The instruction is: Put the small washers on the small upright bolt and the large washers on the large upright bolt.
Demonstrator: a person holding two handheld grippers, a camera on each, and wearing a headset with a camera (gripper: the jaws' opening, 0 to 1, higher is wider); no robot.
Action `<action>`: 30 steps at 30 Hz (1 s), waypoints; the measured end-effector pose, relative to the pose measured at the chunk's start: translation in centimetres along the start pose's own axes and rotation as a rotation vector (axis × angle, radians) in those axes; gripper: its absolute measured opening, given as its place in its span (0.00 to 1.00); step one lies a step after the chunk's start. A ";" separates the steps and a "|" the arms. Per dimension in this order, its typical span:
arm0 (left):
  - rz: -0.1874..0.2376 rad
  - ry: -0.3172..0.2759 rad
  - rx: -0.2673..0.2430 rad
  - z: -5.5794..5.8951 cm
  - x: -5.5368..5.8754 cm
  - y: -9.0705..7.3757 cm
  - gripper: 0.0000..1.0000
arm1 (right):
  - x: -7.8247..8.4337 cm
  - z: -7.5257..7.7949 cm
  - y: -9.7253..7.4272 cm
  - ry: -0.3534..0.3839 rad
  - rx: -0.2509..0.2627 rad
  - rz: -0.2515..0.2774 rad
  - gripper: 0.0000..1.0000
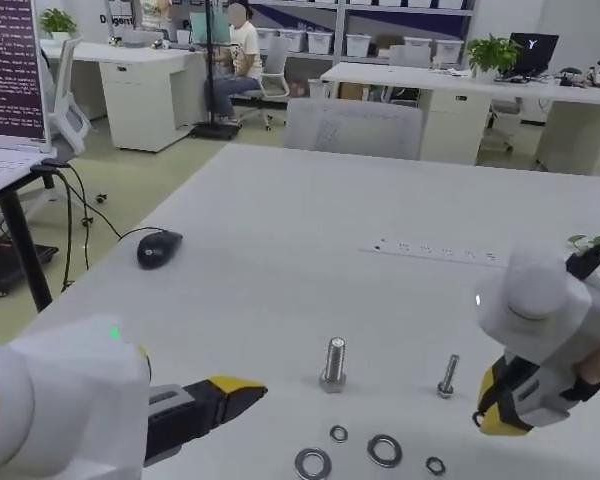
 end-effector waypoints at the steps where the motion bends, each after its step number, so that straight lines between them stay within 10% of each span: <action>1: -0.001 -0.001 0.001 0.0 0.0 0.1 0.70 | 0.0 0.2 -0.1 -0.001 0.003 -0.003 0.12; 30: -0.025 -0.026 0.031 -1.5 -0.2 1.7 0.70 | -1.5 5.6 -0.6 -0.015 0.032 -0.012 0.12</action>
Point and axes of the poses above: the centre of the closed fingertips' face, and the gripper's own axes: y roughly forward along the fingers, z roughly to its right, x roughly out of its underside, the point moved 9 cm from there along -y, roughly backward along the fingers, and after that the axes turned 10 degrees about -z, right-handed, at the moved point
